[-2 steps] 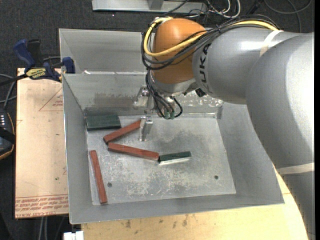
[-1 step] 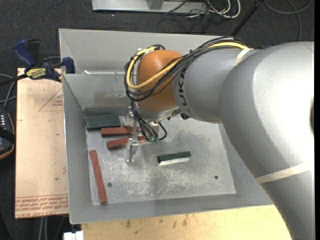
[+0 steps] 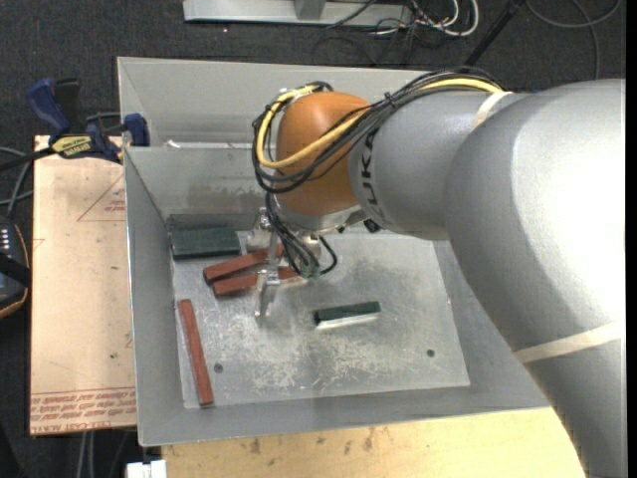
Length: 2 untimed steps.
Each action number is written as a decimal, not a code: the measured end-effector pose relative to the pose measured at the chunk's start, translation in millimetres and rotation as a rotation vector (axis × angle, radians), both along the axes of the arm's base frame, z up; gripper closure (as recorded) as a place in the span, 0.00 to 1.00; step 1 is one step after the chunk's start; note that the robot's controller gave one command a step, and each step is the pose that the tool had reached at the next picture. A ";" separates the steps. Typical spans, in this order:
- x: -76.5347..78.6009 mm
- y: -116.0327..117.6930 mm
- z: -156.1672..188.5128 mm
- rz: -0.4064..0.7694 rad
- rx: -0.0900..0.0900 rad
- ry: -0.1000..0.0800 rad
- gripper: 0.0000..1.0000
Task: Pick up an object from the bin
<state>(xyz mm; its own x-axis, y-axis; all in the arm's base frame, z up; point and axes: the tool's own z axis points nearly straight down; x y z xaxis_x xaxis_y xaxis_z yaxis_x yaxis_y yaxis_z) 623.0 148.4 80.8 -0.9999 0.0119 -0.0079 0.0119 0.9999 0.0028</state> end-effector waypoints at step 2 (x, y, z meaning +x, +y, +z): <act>-32.1 10.9 -3.1 -0.079 0.001 0.003 0.00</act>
Offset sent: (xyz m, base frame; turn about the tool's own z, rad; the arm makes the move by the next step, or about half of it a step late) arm -0.0340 0.0101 -0.0108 0.0829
